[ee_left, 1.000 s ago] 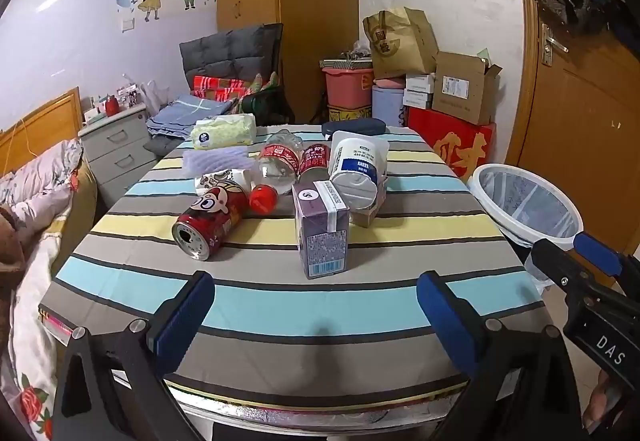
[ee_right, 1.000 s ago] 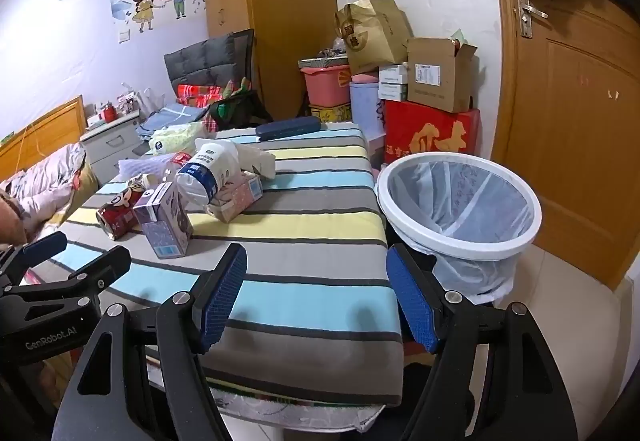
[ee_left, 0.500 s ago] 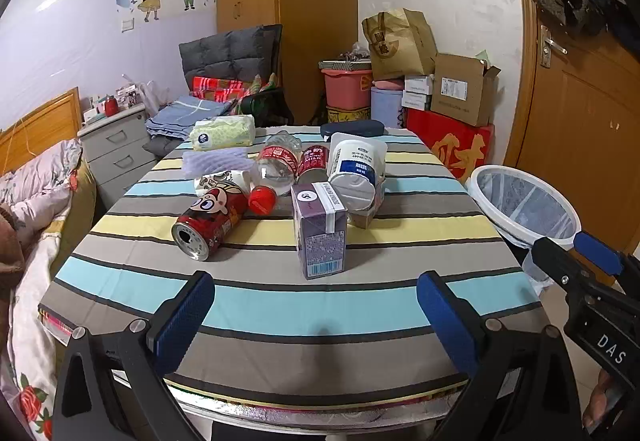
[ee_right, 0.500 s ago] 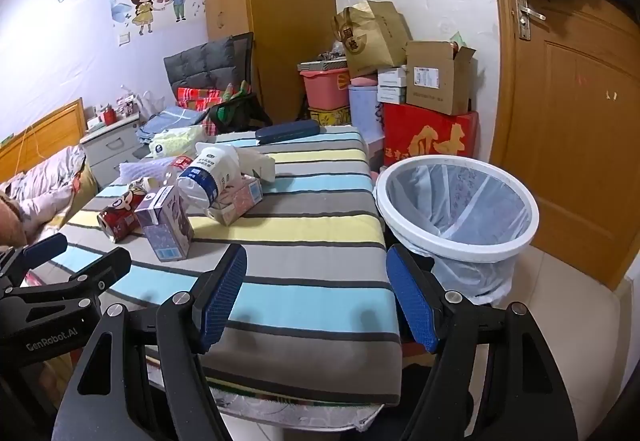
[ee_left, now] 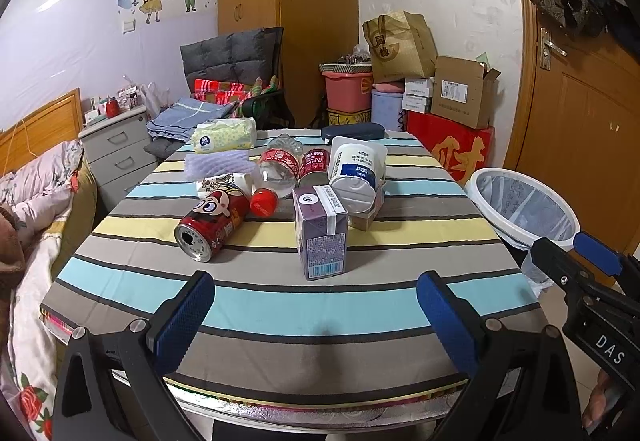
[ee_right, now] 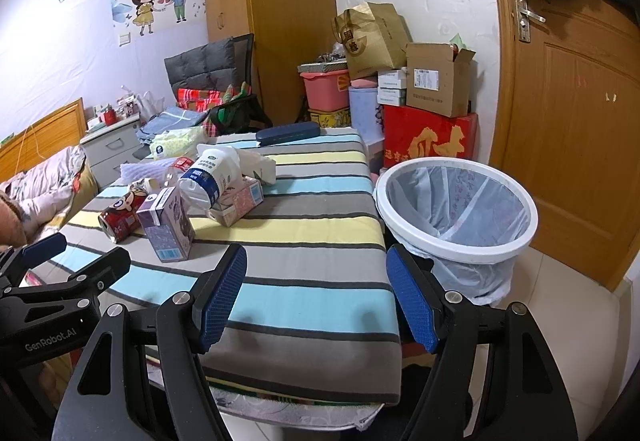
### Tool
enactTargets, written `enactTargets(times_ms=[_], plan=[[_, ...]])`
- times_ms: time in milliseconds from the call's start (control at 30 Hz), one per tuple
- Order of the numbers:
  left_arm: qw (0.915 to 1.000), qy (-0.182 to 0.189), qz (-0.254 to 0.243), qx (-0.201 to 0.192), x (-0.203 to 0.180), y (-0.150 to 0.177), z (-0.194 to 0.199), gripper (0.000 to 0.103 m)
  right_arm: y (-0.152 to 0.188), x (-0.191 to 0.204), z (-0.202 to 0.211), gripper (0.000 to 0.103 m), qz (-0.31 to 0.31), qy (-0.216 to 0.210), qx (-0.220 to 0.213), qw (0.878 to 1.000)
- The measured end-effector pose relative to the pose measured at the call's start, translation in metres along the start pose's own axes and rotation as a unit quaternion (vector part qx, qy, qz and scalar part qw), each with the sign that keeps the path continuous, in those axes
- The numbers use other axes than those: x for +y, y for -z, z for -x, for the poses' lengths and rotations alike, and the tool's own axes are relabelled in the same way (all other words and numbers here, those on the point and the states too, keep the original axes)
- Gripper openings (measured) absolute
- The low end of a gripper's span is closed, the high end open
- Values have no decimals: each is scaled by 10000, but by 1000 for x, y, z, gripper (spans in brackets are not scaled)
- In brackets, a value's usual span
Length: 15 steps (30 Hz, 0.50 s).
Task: Collect trash
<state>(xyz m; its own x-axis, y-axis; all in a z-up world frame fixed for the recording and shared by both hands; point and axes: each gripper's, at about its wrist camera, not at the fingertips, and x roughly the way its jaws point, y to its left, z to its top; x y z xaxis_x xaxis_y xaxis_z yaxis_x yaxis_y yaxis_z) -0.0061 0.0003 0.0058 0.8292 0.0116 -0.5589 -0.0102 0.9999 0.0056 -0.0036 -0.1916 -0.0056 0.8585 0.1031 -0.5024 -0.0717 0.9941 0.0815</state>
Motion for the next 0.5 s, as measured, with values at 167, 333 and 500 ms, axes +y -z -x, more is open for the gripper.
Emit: enactTargets(times_ms=[167,333,500], plan=[[10000,-11,23,-14,0,0,2,103,-1,1,0,74,15,-11,6,10000],[10000,-9,17,-21,-1,0,4,103,-1,1,2,74,11,5,-14,10000],[10000,-10,25,-21,0,0,3,103,-2,0,2,74,12,2,-13,10000]])
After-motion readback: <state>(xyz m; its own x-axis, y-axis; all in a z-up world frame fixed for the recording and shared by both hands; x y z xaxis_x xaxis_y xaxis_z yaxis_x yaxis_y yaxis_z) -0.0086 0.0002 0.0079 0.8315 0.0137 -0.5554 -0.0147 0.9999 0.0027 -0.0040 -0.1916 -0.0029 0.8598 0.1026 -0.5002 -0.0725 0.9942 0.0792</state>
